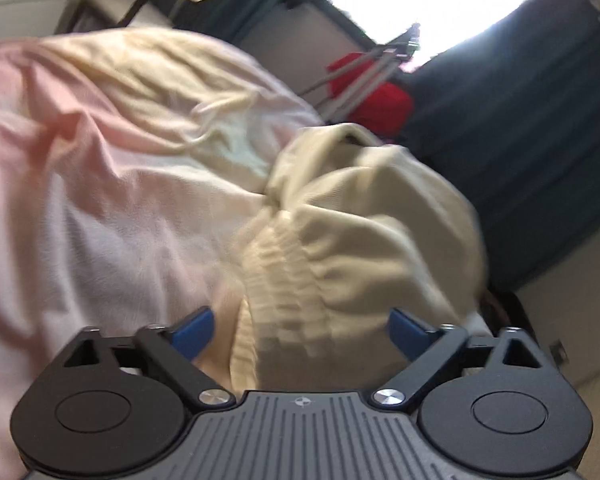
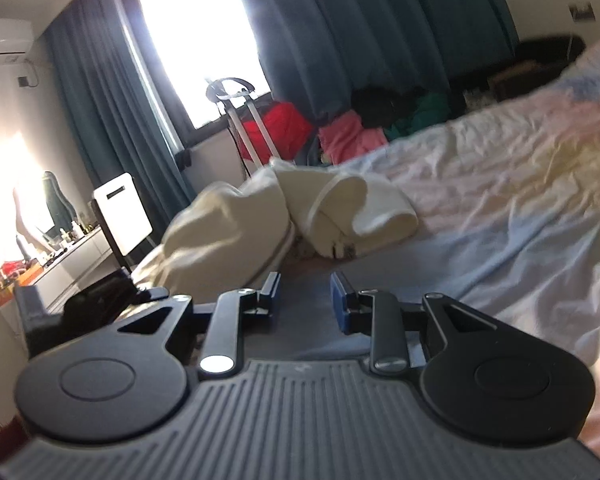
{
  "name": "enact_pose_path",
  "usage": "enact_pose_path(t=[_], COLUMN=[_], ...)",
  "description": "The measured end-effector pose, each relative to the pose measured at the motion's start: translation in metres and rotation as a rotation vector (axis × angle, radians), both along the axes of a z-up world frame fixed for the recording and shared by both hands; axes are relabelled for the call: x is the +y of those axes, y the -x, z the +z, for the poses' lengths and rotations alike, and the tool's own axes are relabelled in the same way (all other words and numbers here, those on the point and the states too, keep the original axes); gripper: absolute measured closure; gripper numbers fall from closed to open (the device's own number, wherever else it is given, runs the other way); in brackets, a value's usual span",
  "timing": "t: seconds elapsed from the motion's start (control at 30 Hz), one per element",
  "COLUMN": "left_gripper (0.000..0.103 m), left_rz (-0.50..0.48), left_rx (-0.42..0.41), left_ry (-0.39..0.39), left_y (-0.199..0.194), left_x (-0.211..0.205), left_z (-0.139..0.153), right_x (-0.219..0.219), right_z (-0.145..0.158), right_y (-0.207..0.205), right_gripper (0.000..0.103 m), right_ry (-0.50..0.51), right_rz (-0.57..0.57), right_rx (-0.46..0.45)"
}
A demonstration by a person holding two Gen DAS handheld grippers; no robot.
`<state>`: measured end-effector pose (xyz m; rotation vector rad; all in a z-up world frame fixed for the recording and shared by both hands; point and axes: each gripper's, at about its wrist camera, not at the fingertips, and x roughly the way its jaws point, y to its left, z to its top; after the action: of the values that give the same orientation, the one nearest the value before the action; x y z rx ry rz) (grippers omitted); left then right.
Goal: Fold clothes
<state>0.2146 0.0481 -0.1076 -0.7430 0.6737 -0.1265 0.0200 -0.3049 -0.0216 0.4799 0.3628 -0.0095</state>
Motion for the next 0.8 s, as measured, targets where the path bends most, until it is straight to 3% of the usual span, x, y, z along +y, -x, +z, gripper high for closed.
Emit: enact_pose_path(t=[0.03, 0.1, 0.17, 0.33, 0.4, 0.67, 0.8], left_gripper=[0.040, 0.048, 0.063, 0.079, 0.080, 0.082, 0.081], left_rz=[0.002, 0.010, -0.001, -0.028, -0.053, -0.242, -0.391], left_rx=[-0.009, -0.027, -0.058, -0.244, -0.324, -0.504, -0.442], left_ry=[-0.016, -0.079, -0.168, -0.340, -0.385, -0.436, -0.464], left_y=[-0.005, -0.010, -0.008, 0.032, 0.055, 0.159, 0.201], left_x=[-0.004, -0.012, -0.022, -0.035, -0.039, -0.051, -0.055], left_z=[0.001, 0.006, 0.015, 0.058, 0.080, 0.136, 0.105], right_x=[-0.004, -0.010, -0.012, -0.011, -0.009, -0.002, 0.000], right_z=[-0.007, -0.017, -0.023, -0.023, -0.020, 0.005, 0.015], right_y=[-0.007, -0.017, -0.025, -0.031, -0.027, 0.002, 0.019], right_gripper=[0.072, 0.072, 0.072, 0.072, 0.072, 0.071, 0.071], right_ry=[-0.023, -0.056, -0.058, -0.038, -0.034, 0.027, 0.045], right_rz=[0.002, 0.009, 0.007, 0.020, 0.034, 0.046, 0.057], right_rx=[0.017, 0.040, 0.044, 0.027, 0.017, -0.048, -0.041])
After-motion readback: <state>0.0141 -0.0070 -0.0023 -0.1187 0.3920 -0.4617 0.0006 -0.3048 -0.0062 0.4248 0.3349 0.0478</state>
